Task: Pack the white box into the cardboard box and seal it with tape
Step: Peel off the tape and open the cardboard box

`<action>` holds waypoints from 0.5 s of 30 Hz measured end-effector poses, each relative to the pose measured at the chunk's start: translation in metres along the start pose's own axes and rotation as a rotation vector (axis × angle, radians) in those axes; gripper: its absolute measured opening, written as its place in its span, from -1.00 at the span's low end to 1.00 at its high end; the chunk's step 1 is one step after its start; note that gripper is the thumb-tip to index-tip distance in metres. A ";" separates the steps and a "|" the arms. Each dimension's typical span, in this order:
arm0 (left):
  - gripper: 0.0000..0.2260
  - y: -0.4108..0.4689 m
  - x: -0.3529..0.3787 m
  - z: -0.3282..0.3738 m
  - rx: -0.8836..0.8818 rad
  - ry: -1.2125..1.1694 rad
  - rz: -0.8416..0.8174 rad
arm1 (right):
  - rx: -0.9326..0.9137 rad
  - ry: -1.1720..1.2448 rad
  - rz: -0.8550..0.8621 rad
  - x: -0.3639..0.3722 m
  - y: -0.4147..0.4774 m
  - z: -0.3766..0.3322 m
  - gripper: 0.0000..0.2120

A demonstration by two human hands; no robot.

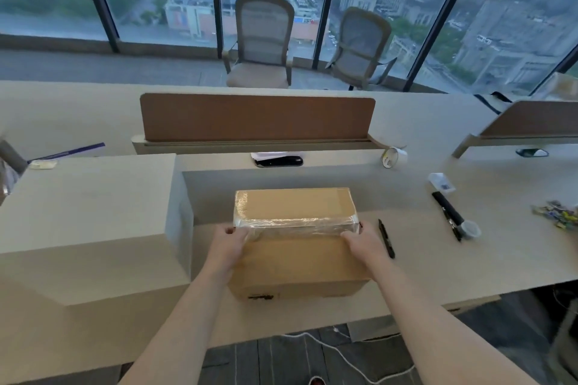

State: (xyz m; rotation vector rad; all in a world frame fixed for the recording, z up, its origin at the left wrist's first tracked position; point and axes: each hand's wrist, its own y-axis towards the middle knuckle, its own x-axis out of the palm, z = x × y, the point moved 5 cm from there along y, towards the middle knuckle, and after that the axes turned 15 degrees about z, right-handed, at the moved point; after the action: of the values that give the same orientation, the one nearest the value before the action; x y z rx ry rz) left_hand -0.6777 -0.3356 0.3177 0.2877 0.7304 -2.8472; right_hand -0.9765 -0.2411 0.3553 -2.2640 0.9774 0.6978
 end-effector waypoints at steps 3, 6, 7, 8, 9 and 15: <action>-0.83 -0.005 0.017 0.007 0.000 0.003 -0.010 | 0.003 0.037 -0.033 0.004 0.027 0.002 -0.58; -0.74 0.000 0.030 0.006 -0.003 0.009 0.034 | -0.010 0.044 -0.080 0.009 0.052 0.002 -0.53; -0.65 0.000 0.033 0.005 -0.012 0.017 0.063 | -0.014 0.050 -0.102 0.011 0.058 0.002 -0.51; -0.59 0.001 0.035 0.002 -0.029 0.023 0.092 | -0.018 0.058 -0.122 0.013 0.066 0.002 -0.49; -0.59 0.002 0.037 0.001 -0.042 0.028 0.117 | -0.021 0.066 -0.139 0.014 0.072 0.002 -0.47; -0.71 -0.002 0.051 0.009 0.005 0.038 0.177 | 0.018 0.113 -0.227 0.018 0.101 0.014 -0.52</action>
State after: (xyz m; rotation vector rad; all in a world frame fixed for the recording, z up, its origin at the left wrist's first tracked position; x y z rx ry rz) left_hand -0.7284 -0.3449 0.3151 0.3878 0.6697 -2.6830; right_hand -1.0468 -0.2980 0.3046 -2.3715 0.7577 0.4658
